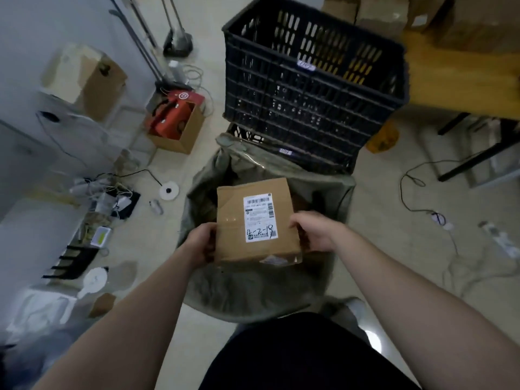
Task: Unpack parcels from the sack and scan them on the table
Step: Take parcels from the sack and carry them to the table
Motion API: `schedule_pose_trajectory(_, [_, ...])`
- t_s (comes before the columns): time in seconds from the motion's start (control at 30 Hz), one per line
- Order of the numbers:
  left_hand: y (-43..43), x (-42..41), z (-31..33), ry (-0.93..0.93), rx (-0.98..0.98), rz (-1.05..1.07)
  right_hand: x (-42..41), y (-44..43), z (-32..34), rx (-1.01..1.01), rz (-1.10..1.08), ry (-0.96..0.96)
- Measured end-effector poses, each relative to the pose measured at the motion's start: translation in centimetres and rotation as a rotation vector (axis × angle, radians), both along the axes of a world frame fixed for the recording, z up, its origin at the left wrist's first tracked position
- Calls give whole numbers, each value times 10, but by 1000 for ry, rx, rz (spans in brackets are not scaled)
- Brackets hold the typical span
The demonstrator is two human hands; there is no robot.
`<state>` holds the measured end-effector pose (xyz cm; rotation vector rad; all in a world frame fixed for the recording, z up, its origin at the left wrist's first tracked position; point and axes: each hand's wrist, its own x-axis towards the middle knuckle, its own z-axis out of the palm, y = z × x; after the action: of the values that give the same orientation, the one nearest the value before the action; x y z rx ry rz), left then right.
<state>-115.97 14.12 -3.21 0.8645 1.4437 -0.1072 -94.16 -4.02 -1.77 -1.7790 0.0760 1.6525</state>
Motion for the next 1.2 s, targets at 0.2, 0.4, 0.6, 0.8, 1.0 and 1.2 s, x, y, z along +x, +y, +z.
schedule_pose_trajectory(0.2, [36,11,-33,-43,-216,-112,-26,7,-45,-163,-370,63])
schedule_pose_trajectory(0.4, [47,26,-85,-139,-303,78,-32,27,-91,-105,-729,133])
schedule_pose_trajectory(0.6, [57,45,-143,-74,-109,-79,-31,59,-128,-136,-726,59])
schedule_pose_trajectory(0.8, [75,59,-206,79,144,-249,-34,73,-176,-225,-488,-85])
schedule_pose_trajectory(1.0, [81,59,-252,185,215,-401,-40,85,-223,-367,-201,-198])
schedule_pose_trajectory(1.2, [93,58,-285,317,88,-368,-31,103,-261,-464,-109,-158])
